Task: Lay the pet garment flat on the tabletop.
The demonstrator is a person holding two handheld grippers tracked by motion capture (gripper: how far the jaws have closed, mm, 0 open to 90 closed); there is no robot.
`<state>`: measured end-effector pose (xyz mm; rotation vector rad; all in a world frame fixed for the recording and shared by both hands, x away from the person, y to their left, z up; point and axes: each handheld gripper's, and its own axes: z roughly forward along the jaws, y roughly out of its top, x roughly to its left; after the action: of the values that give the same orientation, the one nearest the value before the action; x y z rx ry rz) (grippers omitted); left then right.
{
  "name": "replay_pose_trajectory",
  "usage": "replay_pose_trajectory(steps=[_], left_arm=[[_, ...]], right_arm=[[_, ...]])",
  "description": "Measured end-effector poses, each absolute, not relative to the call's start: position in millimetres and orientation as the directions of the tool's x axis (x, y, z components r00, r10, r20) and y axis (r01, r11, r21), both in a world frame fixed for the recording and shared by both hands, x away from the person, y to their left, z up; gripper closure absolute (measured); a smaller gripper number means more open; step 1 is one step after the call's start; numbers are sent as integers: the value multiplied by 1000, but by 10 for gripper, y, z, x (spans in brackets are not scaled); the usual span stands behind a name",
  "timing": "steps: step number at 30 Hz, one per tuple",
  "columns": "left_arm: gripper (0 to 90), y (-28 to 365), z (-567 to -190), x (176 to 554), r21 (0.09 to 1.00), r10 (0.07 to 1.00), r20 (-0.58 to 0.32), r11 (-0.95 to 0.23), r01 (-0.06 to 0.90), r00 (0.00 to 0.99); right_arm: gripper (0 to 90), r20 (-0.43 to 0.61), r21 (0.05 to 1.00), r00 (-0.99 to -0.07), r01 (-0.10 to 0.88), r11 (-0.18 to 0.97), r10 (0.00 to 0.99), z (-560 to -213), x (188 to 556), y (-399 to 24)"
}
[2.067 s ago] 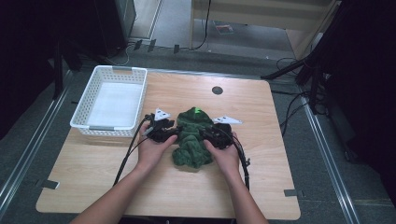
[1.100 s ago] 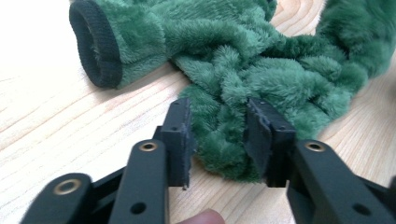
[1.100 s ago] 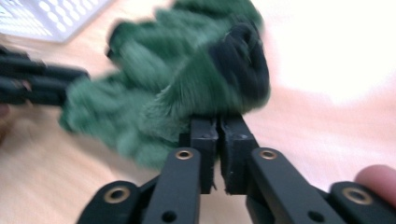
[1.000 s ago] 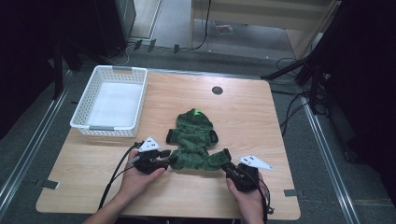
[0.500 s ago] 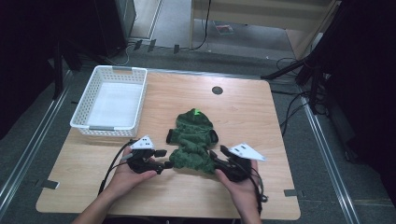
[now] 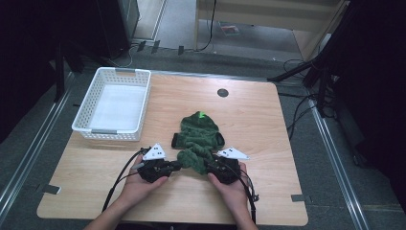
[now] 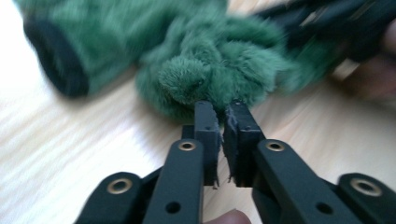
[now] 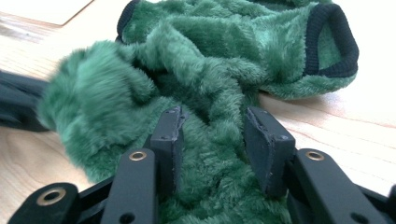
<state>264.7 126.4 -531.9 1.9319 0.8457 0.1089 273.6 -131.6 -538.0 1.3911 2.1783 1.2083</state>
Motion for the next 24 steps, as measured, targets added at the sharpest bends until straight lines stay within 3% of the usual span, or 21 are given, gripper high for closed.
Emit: replay_pose_trajectory(steps=[1,3,5,6,7,11,15,17,18,20,22,24], left_arm=[[853,1264,-5319,2647,816,599,-272,-272,511,753],[834,1266,-5200,2636,848,505,-357,-177,500,785],[669,1283,-5178,2635,856,467,-389,-135,499,794],[669,1351,-5153,2647,855,372,-466,-45,517,803],[610,1500,-5125,2677,832,330,-539,64,552,775],[519,1631,-5183,2740,822,582,-434,-57,567,688],[423,1578,-5317,2738,785,617,-428,-109,610,660],[393,1410,-5414,2718,752,641,-387,-196,629,663],[409,1357,-5433,2694,751,650,-363,-221,623,668],[531,1282,-5462,2662,744,678,-288,-286,604,676],[686,1257,-5477,2631,735,685,-236,-338,588,689],[781,1269,-5477,2632,730,693,-215,-353,585,688]], right_arm=[[593,187,772,-493,609,183,850,-5380,2736,-1316],[591,194,771,-486,612,174,852,-5402,2757,-1331],[580,187,774,-484,609,175,855,-5411,2768,-1347],[580,187,774,-484,609,175,855,-5411,2768,-1347],[570,168,779,-477,600,180,863,-5417,2770,-1381],[548,179,796,-483,583,163,857,-5357,2727,-1493],[542,163,806,-484,568,167,860,-5299,2665,-1597],[542,200,792,-466,594,137,862,-5292,2628,-1708],[542,219,783,-465,609,130,858,-5299,2617,-1729],[550,230,772,-478,620,141,848,-5323,2607,-1730],[586,199,761,-500,621,189,842,-5358,2599,-1684],[623,152,749,-507,619,236,849,-5393,2591,-1647]])
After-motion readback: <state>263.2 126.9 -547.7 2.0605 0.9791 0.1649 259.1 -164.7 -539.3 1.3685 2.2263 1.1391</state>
